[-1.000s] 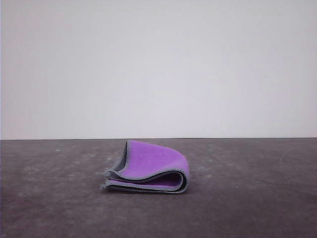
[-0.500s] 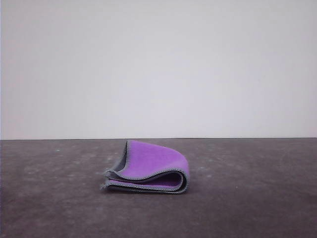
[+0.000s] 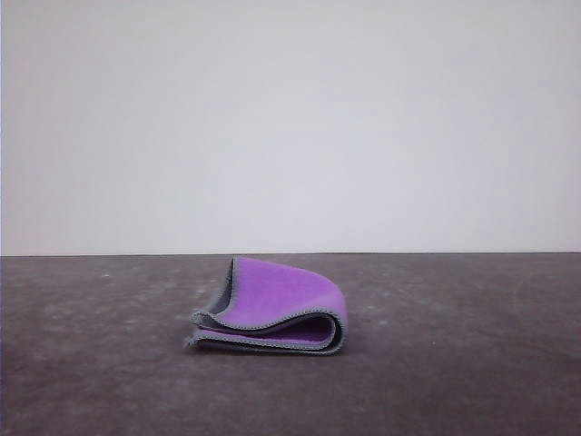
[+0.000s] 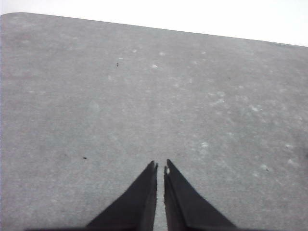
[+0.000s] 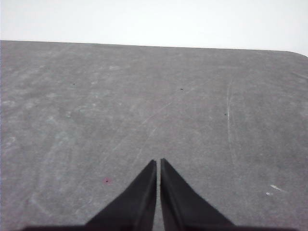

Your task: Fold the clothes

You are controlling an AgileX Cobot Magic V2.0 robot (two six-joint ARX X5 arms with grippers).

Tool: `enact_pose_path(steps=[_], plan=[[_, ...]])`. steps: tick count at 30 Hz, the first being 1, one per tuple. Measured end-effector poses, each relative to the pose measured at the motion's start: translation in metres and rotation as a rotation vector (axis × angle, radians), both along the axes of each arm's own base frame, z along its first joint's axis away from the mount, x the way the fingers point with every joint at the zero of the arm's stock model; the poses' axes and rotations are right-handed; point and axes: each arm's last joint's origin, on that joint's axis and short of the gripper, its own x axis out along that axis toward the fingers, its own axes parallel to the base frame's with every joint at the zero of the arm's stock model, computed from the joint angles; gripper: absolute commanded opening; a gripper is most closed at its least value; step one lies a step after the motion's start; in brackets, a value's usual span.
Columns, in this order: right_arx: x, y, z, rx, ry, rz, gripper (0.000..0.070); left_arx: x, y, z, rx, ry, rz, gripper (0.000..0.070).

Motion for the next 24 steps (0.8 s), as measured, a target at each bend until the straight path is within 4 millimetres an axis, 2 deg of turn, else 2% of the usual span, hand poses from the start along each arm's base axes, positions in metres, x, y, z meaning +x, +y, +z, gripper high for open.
enact_pose_path(steps=[24], plan=[[0.0000,0.0000,0.0000,0.000,0.000,0.000,0.0010,0.0000,0.0000,0.0000,0.000,0.000,0.000,0.0016]])
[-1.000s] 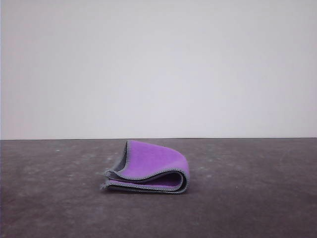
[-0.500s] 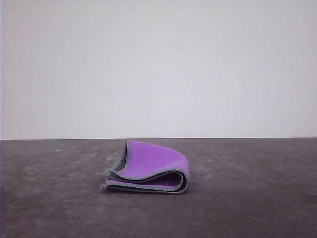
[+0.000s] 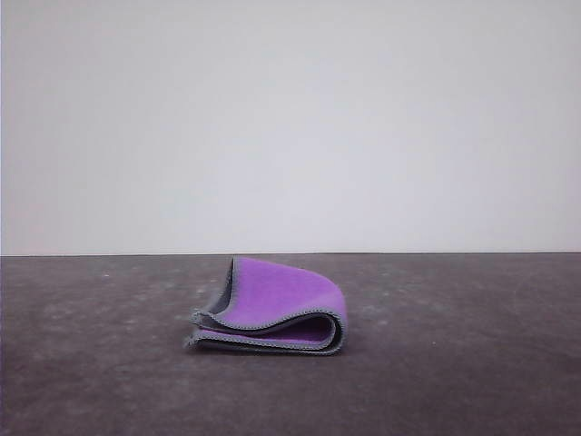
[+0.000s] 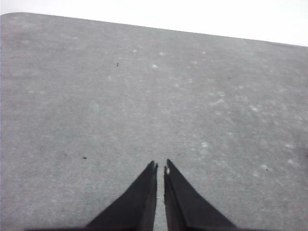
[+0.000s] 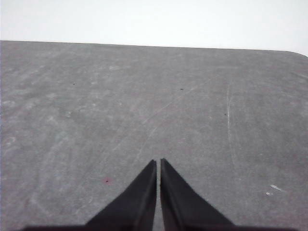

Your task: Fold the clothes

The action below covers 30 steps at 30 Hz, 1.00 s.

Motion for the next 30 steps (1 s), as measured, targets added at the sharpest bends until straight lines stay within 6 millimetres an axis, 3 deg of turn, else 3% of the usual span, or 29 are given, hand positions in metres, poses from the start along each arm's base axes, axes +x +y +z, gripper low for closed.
enact_pose_path(steps=[30], plan=[[0.0000,0.0000,0.0000,0.000,0.000,0.000,0.0010,0.0000,0.0000,0.0000,0.000,0.000,0.000,0.0016]])
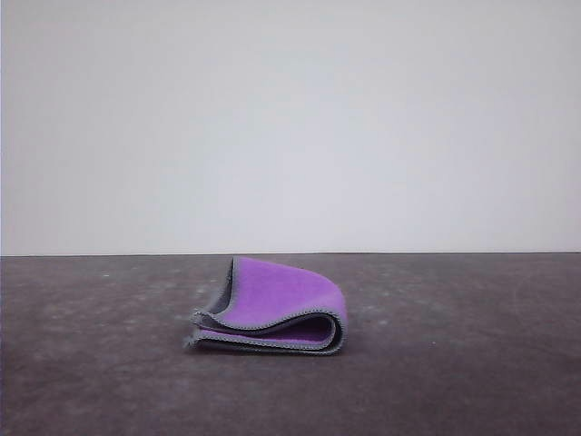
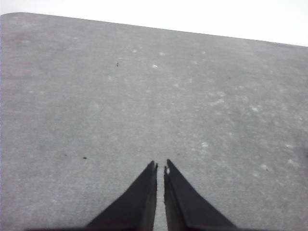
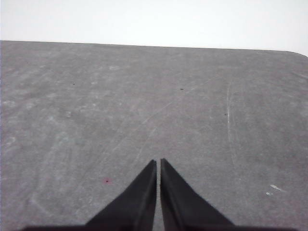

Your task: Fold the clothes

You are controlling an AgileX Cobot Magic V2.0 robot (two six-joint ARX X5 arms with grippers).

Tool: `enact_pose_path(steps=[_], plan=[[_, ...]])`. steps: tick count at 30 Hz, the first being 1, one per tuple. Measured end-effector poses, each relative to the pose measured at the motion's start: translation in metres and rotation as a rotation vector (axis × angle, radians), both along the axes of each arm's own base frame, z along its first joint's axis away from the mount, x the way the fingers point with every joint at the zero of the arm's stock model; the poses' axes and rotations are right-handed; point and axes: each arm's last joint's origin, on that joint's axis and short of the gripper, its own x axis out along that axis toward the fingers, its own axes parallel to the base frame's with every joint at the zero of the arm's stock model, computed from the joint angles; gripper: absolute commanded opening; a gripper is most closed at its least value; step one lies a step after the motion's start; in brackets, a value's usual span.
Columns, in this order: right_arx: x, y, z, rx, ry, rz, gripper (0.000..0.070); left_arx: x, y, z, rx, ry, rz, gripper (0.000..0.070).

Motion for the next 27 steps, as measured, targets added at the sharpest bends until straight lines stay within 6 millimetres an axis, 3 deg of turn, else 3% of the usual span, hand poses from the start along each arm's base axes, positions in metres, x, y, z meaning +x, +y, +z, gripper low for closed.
enact_pose_path(steps=[27], plan=[[0.0000,0.0000,0.0000,0.000,0.000,0.000,0.0010,0.0000,0.0000,0.0000,0.000,0.000,0.000,0.0016]])
